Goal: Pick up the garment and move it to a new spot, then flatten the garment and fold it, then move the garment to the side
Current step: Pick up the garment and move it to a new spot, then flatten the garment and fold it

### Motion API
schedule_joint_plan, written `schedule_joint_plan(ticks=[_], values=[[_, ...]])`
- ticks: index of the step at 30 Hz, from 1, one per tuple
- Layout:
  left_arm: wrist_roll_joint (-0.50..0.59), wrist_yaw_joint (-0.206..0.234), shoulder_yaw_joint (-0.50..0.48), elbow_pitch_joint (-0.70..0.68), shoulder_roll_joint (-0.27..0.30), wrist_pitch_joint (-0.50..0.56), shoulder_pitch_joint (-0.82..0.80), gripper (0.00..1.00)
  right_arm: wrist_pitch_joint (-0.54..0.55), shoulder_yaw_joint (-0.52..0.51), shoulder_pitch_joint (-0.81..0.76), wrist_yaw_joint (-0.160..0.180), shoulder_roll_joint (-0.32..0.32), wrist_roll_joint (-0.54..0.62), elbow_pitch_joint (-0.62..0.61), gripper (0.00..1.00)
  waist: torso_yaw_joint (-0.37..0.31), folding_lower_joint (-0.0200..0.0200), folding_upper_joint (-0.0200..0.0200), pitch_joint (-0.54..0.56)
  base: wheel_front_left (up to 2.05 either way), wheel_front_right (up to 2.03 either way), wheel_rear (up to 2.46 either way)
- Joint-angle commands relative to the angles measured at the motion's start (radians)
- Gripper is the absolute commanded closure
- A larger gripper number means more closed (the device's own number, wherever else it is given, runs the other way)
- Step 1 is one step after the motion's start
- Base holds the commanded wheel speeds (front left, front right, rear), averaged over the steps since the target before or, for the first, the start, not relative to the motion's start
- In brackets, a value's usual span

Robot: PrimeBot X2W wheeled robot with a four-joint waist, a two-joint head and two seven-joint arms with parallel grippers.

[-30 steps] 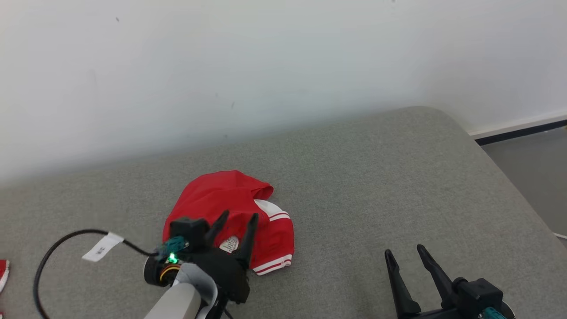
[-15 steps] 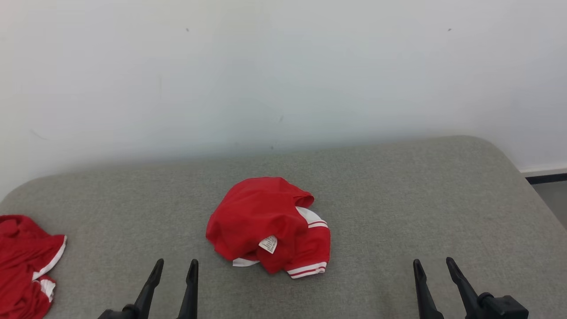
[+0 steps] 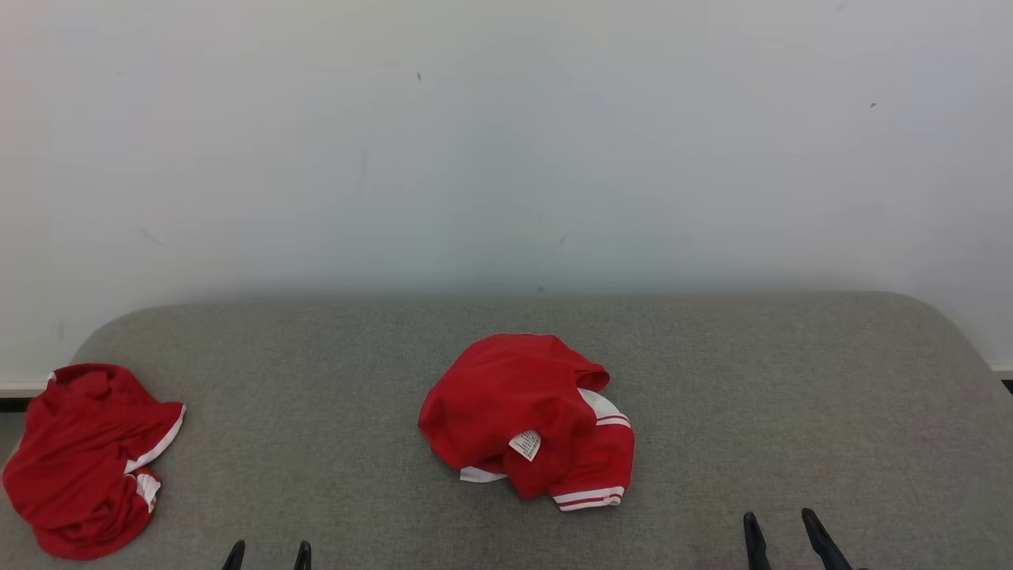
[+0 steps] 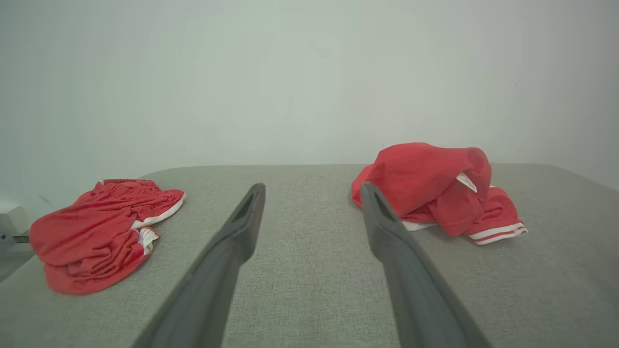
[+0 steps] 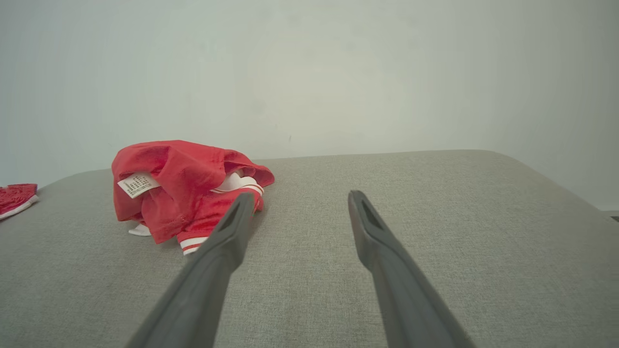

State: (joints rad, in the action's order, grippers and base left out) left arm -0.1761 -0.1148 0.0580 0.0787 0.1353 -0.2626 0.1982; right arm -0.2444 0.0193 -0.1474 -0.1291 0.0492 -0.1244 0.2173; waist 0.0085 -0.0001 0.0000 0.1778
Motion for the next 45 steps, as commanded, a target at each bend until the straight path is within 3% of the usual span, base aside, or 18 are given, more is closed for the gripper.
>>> schedule_joint_plan(ticks=[1,21,26,30,35,42,45], values=[[0.008,-0.005,-0.004,0.011,0.002,-0.003,0.008,0.00,-0.008,-0.005,-0.004,-0.003,0.001,0.004,0.007,0.00,0.001,0.0001,0.0000,0.001,0.00,0.00,0.00],[-0.012,-0.014,0.006,0.076,-0.029,-0.003,-0.037,0.00,-0.017,0.004,0.024,-0.003,0.001,0.000,0.025,0.00,-0.013,0.0001,0.0000,-0.012,0.00,0.00,0.00],[-0.068,-0.014,0.184,0.190,0.006,-0.001,-0.144,0.00,-0.008,0.007,0.034,-0.003,0.002,0.011,0.022,0.00,-0.031,0.0001,0.0000,-0.021,0.00,0.00,0.00],[-0.102,-0.014,0.293,0.300,-0.007,0.070,-0.261,0.00,0.000,0.021,0.044,-0.003,0.001,0.003,0.006,0.00,-0.084,0.0001,0.0000,-0.036,0.00,0.00,0.00],[-0.123,-0.013,0.344,0.434,-0.040,0.107,-0.389,0.00,0.014,0.037,0.049,-0.003,0.002,0.014,-0.008,0.00,-0.190,0.0001,0.0000,-0.068,0.00,0.00,0.00],[-0.191,0.085,0.296,0.622,-0.075,0.159,-0.501,0.00,0.041,0.048,0.063,-0.003,0.002,0.033,-0.034,0.00,-0.348,0.0001,0.0000,-0.116,0.00,0.00,0.00],[-0.225,0.104,0.282,0.668,-0.080,0.145,-0.533,0.00,0.046,0.048,0.068,-0.003,0.001,0.034,-0.044,0.00,-0.397,0.0001,0.0000,-0.133,0.00,0.00,0.00]])
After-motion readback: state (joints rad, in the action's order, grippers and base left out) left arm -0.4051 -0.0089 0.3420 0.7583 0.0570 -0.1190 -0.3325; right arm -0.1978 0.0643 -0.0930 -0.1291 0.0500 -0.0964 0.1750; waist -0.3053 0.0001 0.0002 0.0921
